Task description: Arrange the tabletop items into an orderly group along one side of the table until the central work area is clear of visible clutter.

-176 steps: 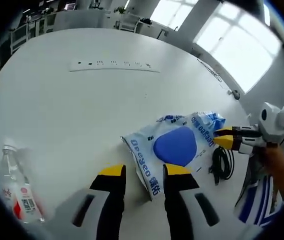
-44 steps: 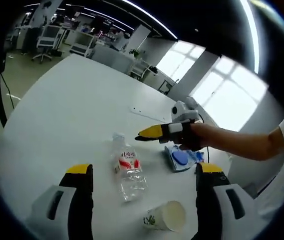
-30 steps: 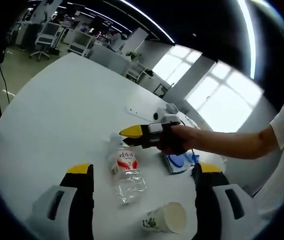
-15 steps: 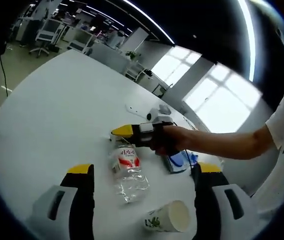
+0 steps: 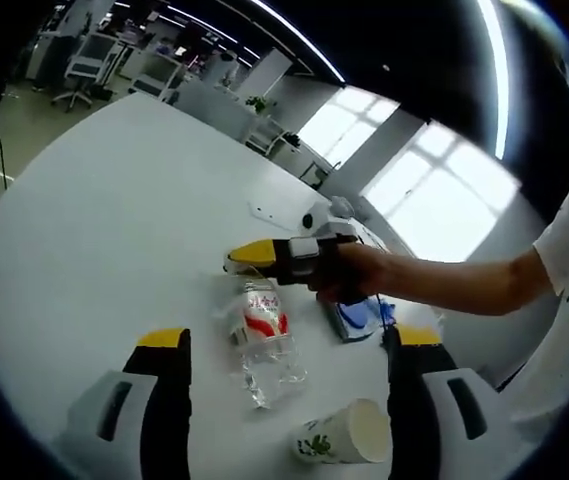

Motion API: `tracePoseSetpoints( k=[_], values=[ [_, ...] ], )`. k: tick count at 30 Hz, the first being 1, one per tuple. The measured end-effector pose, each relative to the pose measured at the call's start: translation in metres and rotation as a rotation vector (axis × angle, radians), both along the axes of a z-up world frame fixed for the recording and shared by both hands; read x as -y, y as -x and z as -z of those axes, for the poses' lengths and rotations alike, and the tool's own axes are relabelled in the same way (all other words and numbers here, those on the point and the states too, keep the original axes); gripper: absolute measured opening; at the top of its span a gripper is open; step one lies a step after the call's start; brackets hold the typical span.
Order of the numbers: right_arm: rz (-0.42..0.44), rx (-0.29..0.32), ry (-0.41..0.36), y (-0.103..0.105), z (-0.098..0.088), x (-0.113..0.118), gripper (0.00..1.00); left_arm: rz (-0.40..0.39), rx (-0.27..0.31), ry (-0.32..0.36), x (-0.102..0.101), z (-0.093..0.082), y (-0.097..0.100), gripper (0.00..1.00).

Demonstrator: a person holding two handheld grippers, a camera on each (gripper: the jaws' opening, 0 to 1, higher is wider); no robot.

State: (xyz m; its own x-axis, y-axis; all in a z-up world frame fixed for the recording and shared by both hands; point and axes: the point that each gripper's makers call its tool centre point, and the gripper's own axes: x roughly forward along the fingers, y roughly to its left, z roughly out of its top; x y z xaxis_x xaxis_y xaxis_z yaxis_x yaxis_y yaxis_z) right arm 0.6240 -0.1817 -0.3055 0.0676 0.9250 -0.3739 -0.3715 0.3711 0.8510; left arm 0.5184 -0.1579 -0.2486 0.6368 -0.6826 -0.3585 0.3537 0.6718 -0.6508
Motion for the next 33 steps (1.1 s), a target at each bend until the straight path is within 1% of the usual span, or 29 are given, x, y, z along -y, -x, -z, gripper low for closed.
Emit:
tracePoseSetpoints(
  k=[2, 5, 8, 14, 15, 17, 20, 21, 23, 25, 30, 31, 33],
  values=[
    [-0.01, 0.028, 0.0, 0.003, -0.006, 0.0, 0.2, 0.03, -0.003, -0.017, 0.002, 0.006, -0.002, 0.82],
    [-0.025, 0.085, -0.001, 0.007, -0.015, -0.001, 0.2, 0.057, -0.005, -0.022, 0.005, 0.011, -0.007, 0.81],
    [-0.034, 0.112, 0.002, 0.01, -0.022, -0.002, 0.2, 0.098, -0.005, -0.015, 0.011, 0.016, -0.012, 0.81],
    [-0.061, 0.189, 0.013, 0.014, -0.032, -0.003, 0.2, 0.175, -0.008, -0.019, 0.023, 0.029, -0.021, 0.78],
    [-0.062, 0.192, 0.012, 0.015, -0.033, -0.004, 0.2, 0.188, -0.008, -0.016, 0.026, 0.03, -0.023, 0.78],
    [-0.068, 0.211, 0.012, 0.016, -0.036, -0.004, 0.2, 0.218, -0.004, 0.003, 0.032, 0.031, -0.024, 0.77],
    [-0.08, 0.239, 0.016, 0.018, -0.04, -0.006, 0.2, 0.257, -0.006, -0.003, 0.038, 0.036, -0.024, 0.76],
    [-0.089, 0.258, 0.016, 0.02, -0.042, -0.007, 0.2, 0.268, 0.001, -0.002, 0.04, 0.038, -0.024, 0.75],
    [-0.097, 0.278, 0.022, 0.021, -0.044, -0.007, 0.2, 0.28, -0.003, 0.008, 0.042, 0.041, -0.025, 0.7],
    [-0.101, 0.294, 0.019, 0.022, -0.047, -0.008, 0.2, 0.294, -0.015, 0.005, 0.045, 0.046, -0.025, 0.68],
    [-0.121, 0.336, 0.021, 0.026, -0.052, -0.01, 0.2, 0.341, -0.022, 0.014, 0.055, 0.048, -0.021, 0.63],
    [-0.125, 0.345, 0.023, 0.027, -0.054, -0.01, 0.2, 0.357, -0.026, 0.009, 0.056, 0.05, -0.02, 0.59],
    [-0.128, 0.361, 0.02, 0.03, -0.057, -0.011, 0.2, 0.38, -0.016, -0.001, 0.058, 0.051, -0.019, 0.51]
  ],
)
